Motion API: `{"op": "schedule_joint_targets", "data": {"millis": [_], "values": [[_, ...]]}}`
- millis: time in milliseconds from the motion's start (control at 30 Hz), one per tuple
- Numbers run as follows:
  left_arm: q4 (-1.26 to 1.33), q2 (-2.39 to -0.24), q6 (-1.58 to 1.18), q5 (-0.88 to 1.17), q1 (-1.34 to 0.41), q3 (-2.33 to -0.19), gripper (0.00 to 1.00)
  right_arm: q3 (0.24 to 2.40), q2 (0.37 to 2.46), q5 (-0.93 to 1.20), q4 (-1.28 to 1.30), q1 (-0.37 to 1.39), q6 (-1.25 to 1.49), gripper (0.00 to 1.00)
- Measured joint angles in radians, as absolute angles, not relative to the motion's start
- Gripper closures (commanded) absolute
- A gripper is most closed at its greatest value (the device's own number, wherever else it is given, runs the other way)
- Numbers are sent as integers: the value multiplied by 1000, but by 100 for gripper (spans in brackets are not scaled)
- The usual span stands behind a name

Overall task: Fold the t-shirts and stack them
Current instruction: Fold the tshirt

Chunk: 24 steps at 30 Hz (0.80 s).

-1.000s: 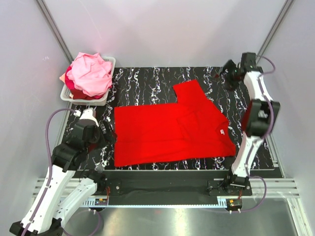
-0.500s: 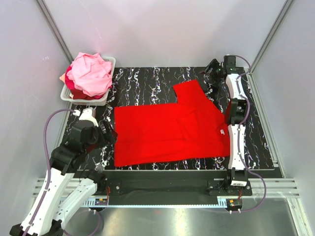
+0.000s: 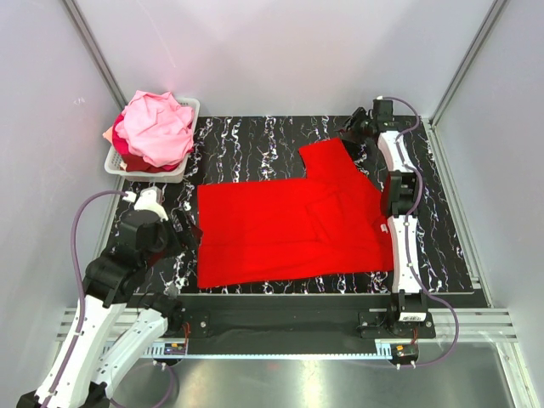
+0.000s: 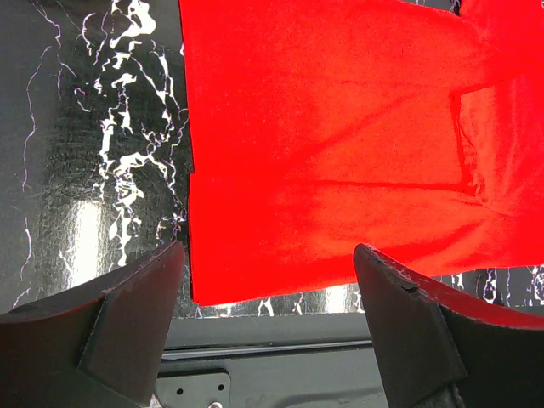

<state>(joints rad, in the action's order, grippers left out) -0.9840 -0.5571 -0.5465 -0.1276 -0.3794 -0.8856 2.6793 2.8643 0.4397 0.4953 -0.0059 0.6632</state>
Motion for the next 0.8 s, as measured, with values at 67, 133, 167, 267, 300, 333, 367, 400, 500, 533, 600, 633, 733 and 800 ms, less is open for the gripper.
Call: {"op": "schedule_joint_targets", "data": {"millis": [67, 133, 167, 267, 300, 333, 367, 400, 500, 533, 600, 633, 733, 800], "values": [[-984, -557, -546, -128, -379, -886, 14, 2669, 2864, 440, 488, -7, 663, 50], [-984, -557, -546, -128, -379, -886, 14, 2654, 2862, 446, 471, -4, 663, 53], [-984, -557, -546, -128, -379, -886, 14, 2639, 2858, 453, 458, -2, 661, 55], [-984, -557, -546, -128, -379, -886, 14, 2606, 2846, 462, 440, 6, 656, 58], [-984, -557, -546, -128, -379, -886, 14, 2596, 2841, 466, 437, 9, 655, 59], [-984, -557, -546, -128, -379, -886, 14, 2582, 2835, 466, 430, 13, 653, 59], [-984, -557, -546, -128, -379, -886, 14, 2561, 2824, 468, 423, 15, 651, 60], [-984, -557, -546, -128, -379, -886, 14, 2539, 2812, 470, 416, 19, 650, 60], [-984, -557, -546, -127, -379, -886, 14, 2491, 2788, 472, 404, 30, 641, 68], [-984, -557, -546, -127, -379, -886, 14, 2481, 2784, 474, 403, 34, 638, 73], [-984, -557, -546, -127, -379, -886, 14, 2474, 2783, 474, 403, 39, 633, 90], [-984, -557, -546, -127, -379, -886, 14, 2473, 2783, 473, 404, 40, 627, 97], [-984, -558, -546, -127, -379, -886, 14, 2469, 2783, 467, 408, 43, 625, 100], [-984, -559, -546, -128, -379, -886, 14, 2469, 2782, 464, 408, 43, 621, 100]]}}
